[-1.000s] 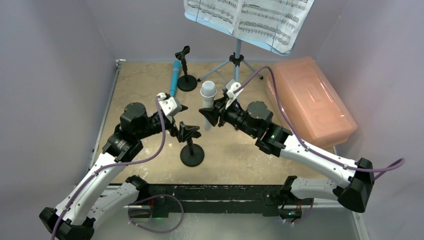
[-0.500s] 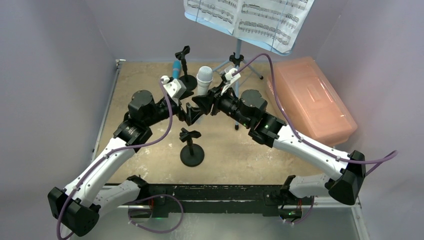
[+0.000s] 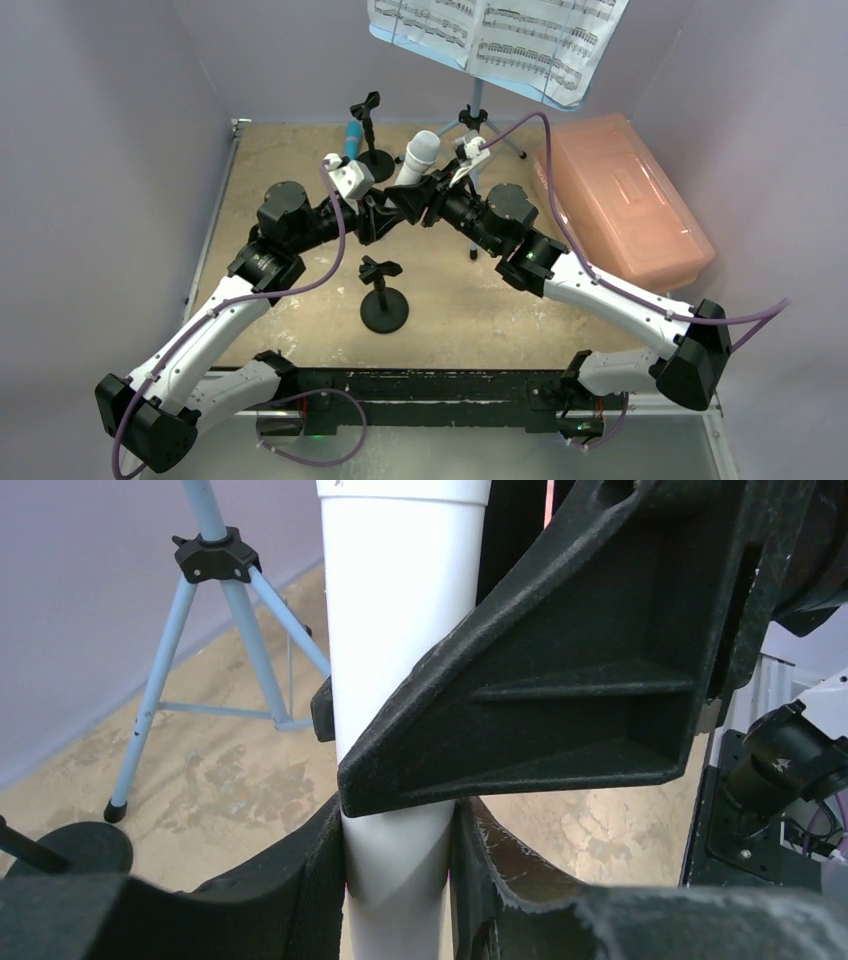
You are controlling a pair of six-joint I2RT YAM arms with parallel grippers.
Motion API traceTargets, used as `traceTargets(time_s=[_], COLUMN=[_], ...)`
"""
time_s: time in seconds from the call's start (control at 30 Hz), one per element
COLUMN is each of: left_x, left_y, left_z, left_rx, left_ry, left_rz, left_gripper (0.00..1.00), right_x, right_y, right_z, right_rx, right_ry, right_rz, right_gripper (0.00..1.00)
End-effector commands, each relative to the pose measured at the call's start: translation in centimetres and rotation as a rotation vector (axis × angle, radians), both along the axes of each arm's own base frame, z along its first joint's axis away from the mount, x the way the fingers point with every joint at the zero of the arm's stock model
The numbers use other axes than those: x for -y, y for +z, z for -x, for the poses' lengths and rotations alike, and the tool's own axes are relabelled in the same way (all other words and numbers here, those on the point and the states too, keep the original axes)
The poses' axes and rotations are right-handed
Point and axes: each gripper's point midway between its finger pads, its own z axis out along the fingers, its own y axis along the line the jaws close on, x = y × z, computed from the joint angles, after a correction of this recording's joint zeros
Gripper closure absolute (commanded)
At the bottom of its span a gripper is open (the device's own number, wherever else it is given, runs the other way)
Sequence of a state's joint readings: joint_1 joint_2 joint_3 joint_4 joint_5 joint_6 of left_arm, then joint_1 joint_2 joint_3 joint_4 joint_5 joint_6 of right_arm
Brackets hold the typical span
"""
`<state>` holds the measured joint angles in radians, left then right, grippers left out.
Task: Pack up the instrument practice props
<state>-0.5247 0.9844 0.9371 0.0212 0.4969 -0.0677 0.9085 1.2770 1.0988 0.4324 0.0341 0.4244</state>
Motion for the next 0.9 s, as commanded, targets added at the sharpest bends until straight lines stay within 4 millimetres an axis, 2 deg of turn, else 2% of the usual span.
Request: traceTargets(time_s=[0.0, 0.07, 0.3, 0.33, 0.6, 0.73, 0.87], left_x=[-1.3, -1.6, -3.0, -3.4, -7.0, -9.7, -13.1], left_y=[1.7, 1.7, 0.2, -0.6, -3.5, -4.8, -6.2], left_z=[-1.5, -1.9, -4.4, -4.6, -8.5, -10.4, -12.6], left_rx=[0.041, 0.039, -0.012, -0.040, -0.129, -0.174, -0.236], left_ry=[0.101, 0.132, 0.266, 0.287, 0.465, 0.566, 0.676], left_rz=[0.032, 0.029, -0.009, -0.029, -0.093, -0.117, -0.105], left_gripper=[1.00, 1.00, 1.00, 1.00, 1.00, 1.00, 1.00], right_x=[0.5, 1.1, 3.7, 4.2, 8.5, 9.3, 10.1], right_y=[2.2, 1.9, 0.1, -0.5, -6.0, -8.5, -9.8], right_z=[1.3, 1.3, 1.2, 1.1, -0.4, -0.6, -0.9], right_rx=[0.043, 0.051, 0.084, 0.082, 0.049, 0.033, 0.011], right_ry=[0.031, 0.012, -0.080, -0.099, -0.309, -0.347, -0.391], right_rz=[-0.086, -0.089, -0.042, -0.030, 0.071, 0.110, 0.114], right_gripper=[0.74, 0.56, 0.04, 0.03, 0.02, 0.02, 0.02])
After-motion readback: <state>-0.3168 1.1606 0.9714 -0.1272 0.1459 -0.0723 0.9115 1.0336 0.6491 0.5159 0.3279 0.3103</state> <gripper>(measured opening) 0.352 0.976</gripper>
